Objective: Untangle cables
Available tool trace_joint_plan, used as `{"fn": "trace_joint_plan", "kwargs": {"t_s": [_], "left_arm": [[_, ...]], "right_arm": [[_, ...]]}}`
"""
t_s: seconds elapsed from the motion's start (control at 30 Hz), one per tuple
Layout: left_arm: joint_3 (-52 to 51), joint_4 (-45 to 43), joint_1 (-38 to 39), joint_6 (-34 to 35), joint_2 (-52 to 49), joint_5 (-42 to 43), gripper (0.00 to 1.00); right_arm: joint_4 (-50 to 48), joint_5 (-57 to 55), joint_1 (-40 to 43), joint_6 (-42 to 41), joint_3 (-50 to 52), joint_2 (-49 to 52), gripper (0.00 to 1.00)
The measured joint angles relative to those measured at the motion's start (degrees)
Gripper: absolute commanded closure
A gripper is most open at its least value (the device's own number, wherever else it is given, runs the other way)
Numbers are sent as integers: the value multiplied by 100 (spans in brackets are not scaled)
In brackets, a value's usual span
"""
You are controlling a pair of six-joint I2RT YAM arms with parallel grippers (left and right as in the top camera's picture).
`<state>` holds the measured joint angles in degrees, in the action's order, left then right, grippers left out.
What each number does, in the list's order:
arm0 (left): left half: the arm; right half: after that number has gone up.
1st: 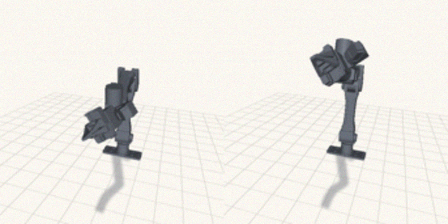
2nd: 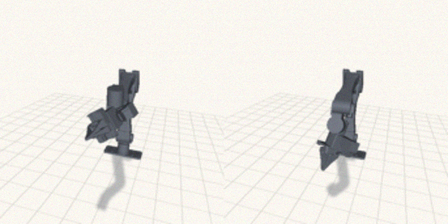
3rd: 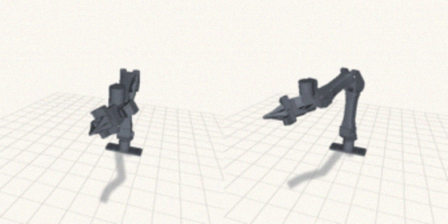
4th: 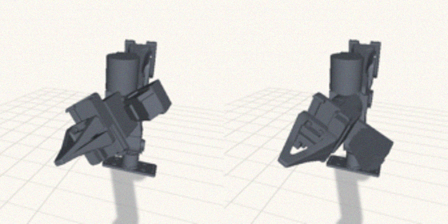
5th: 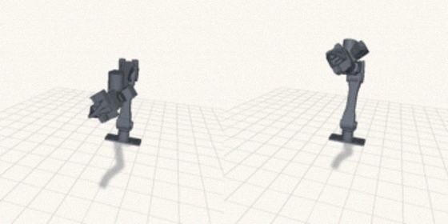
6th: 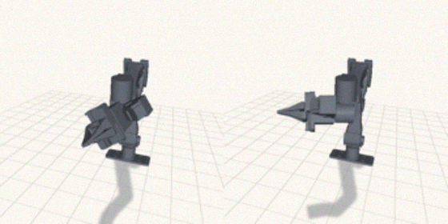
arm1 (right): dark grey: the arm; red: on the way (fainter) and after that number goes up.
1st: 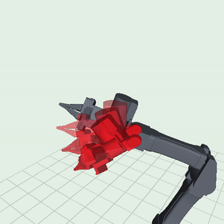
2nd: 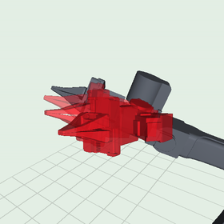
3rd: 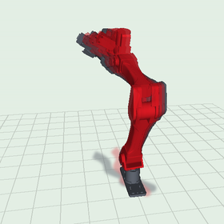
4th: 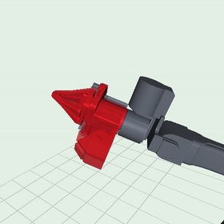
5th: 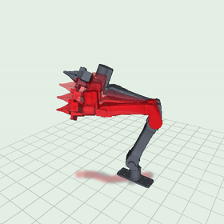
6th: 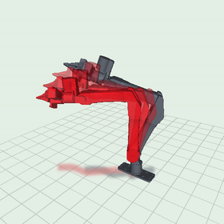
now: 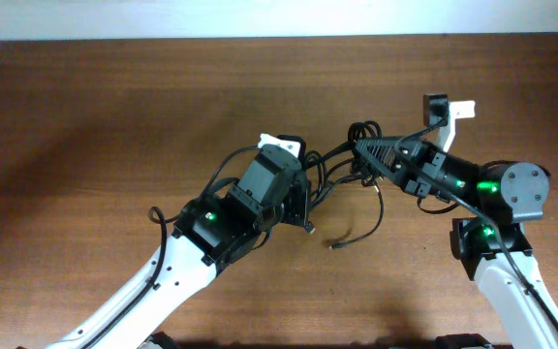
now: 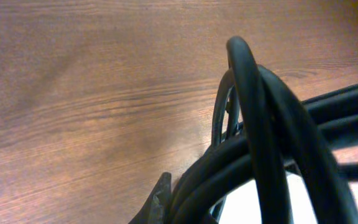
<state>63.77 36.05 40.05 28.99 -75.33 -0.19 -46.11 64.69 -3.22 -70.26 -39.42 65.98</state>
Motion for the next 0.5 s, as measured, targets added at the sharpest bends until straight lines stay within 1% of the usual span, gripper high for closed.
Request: {"fn": "trace_joint_plan", "kwargs": {"t_s": [0.2, 0.3, 0.4, 0.5], "left_arm": [[9, 116, 0, 48, -13, 240, 100], [61, 286, 2, 52, -13, 299, 100], [125, 562, 4, 107, -13, 245, 100], [170, 837, 11, 315, -11, 44, 100]], "right_arm": [[-87, -140, 0, 177, 2, 0, 96], [-367, -157, -15, 190, 28, 0, 96], [-463, -164, -33, 188, 33, 11, 96], [-466, -168, -63, 188, 46, 66, 96]]}}
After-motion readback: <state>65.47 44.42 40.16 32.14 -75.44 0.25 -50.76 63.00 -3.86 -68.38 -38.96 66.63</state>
